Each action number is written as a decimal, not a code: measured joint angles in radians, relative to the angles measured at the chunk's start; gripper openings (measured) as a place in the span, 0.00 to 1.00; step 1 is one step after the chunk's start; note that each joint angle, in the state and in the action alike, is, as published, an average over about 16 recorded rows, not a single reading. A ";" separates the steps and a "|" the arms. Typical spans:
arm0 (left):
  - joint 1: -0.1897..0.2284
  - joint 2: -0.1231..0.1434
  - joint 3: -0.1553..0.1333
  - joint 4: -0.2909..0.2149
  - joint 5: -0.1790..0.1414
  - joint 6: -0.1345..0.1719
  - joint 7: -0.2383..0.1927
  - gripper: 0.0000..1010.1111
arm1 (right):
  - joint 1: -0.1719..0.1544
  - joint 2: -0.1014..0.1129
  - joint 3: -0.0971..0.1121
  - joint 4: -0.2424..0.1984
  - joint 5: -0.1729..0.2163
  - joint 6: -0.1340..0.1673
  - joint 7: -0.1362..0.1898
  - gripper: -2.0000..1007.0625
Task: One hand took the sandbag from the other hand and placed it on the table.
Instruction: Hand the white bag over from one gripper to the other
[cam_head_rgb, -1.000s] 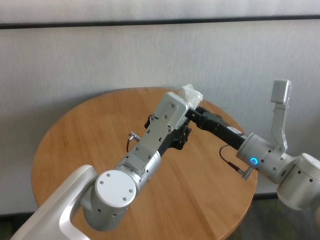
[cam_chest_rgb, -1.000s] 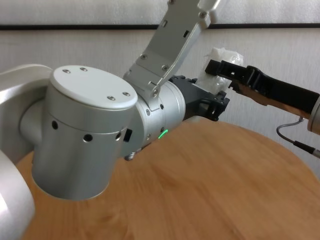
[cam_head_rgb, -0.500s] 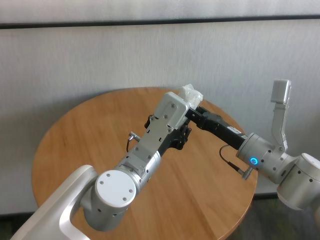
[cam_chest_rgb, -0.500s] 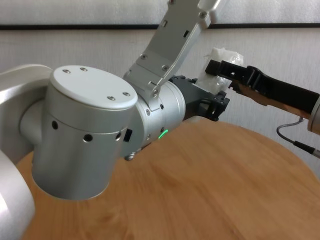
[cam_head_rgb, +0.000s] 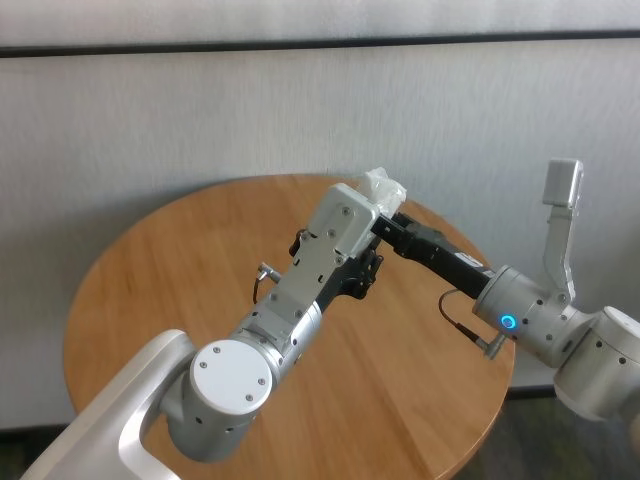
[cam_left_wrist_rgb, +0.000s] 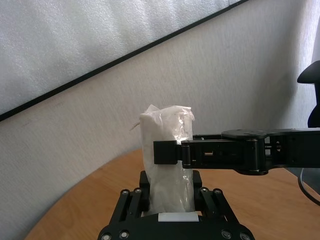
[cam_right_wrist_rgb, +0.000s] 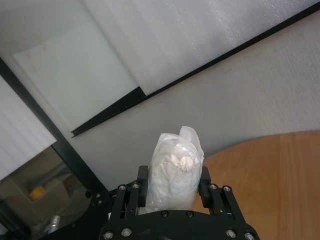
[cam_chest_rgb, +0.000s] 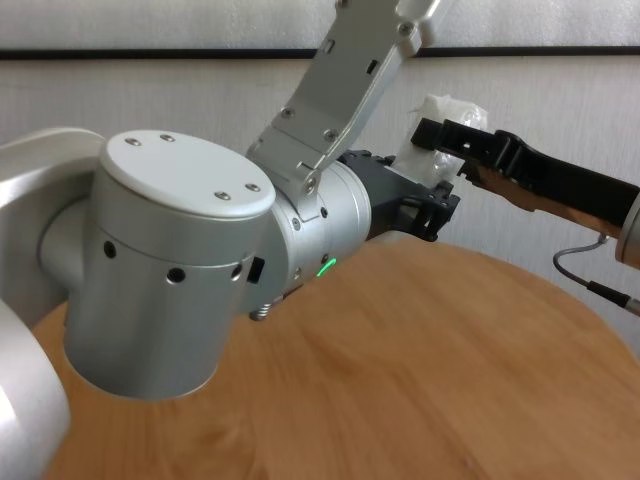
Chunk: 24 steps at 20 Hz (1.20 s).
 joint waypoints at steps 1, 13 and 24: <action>0.000 0.000 0.000 0.000 0.000 0.000 0.000 0.50 | 0.000 0.001 -0.001 0.000 0.002 0.000 -0.001 0.58; 0.000 0.000 0.000 0.000 0.000 0.000 0.000 0.50 | 0.005 0.008 -0.016 -0.001 0.024 -0.006 -0.006 0.58; 0.000 0.000 0.000 0.000 0.000 0.000 0.000 0.68 | 0.006 0.014 -0.023 -0.005 0.029 -0.015 -0.011 0.58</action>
